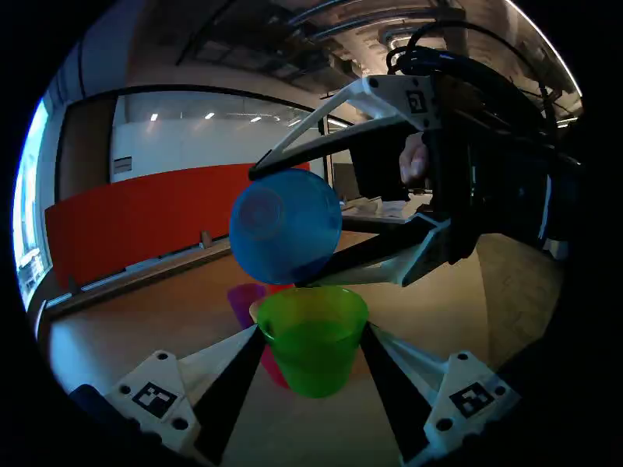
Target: Pour water
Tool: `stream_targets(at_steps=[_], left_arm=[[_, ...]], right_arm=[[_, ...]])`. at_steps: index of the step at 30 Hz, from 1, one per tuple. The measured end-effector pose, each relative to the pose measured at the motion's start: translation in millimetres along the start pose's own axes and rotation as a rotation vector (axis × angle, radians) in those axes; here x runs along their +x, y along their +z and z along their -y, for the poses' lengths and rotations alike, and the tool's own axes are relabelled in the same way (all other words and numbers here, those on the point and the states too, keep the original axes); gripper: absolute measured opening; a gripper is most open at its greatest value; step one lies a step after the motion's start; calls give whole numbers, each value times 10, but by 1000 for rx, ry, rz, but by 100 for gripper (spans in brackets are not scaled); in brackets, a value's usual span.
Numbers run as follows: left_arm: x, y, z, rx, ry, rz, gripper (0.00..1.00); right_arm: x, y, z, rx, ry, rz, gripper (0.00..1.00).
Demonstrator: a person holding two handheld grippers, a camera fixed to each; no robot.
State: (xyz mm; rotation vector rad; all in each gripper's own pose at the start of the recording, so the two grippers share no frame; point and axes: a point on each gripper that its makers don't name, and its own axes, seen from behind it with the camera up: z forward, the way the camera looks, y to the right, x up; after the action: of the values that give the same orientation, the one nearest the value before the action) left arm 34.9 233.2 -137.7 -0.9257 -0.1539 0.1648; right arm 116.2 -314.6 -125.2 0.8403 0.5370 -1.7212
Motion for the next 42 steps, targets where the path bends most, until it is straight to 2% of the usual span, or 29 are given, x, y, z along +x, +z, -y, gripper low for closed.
stream_targets(at_steps=[8, 12, 19, 30, 42], left_arm=[[-12, -2, 2, 3, 1, 2, 85], [-16, -1, 7, 6, 0, 3, 85], [-47, -6, 42, 16, -7, 12, 85], [-65, -22, 42, 21, -9, 21, 85], [-49, -24, 33, 21, -9, 19, 85]], right_arm=[[-37, 35, -12, -12, -1, 6, 93], [-51, 61, -29, -25, 53, 5, 93], [-114, 93, -40, -62, 250, 6, 93], [-359, 151, 110, -80, 608, 32, 93], [-507, 130, 293, -50, 894, 47, 93]])
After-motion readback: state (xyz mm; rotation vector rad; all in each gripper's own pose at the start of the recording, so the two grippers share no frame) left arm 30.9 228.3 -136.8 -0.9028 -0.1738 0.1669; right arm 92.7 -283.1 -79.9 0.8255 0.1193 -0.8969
